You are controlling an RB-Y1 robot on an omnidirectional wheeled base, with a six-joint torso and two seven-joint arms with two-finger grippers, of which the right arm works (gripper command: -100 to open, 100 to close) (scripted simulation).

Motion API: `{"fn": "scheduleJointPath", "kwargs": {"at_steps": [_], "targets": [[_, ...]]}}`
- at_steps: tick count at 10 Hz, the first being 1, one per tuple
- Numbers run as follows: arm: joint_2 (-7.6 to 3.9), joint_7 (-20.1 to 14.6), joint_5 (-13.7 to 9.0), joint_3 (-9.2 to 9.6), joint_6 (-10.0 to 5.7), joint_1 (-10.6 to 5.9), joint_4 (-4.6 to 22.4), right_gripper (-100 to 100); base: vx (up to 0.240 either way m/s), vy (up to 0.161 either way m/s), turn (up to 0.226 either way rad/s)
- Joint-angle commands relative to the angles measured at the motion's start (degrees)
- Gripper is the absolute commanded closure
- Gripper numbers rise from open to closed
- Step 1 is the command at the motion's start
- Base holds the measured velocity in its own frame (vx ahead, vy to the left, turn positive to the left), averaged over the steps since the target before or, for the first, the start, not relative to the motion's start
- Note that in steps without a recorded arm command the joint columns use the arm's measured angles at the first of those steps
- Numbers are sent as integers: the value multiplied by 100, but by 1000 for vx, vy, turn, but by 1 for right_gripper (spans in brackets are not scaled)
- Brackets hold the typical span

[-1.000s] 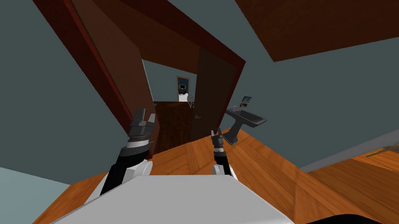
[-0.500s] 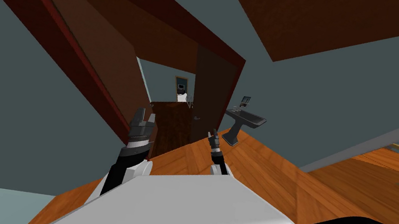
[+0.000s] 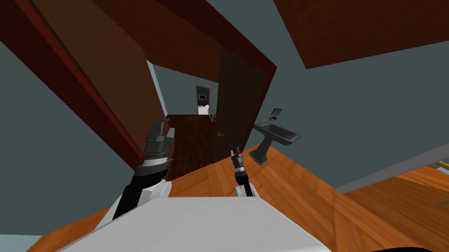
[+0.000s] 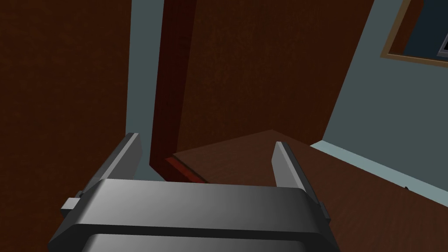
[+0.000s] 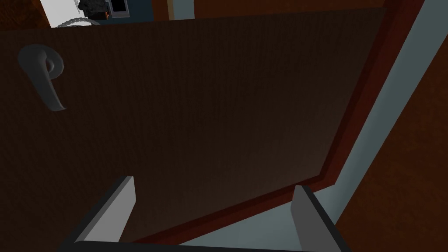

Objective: Push the door open

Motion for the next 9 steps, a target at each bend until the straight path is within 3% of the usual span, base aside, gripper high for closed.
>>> {"fn": "scheduleJointPath", "kwargs": {"at_steps": [1,9], "targets": [[-13,-18,50,79,-66,-88,246,-100,100,-11,-41],[-123,-155,255,402,-363,-614,1497,-100,100,4,-39]]}}
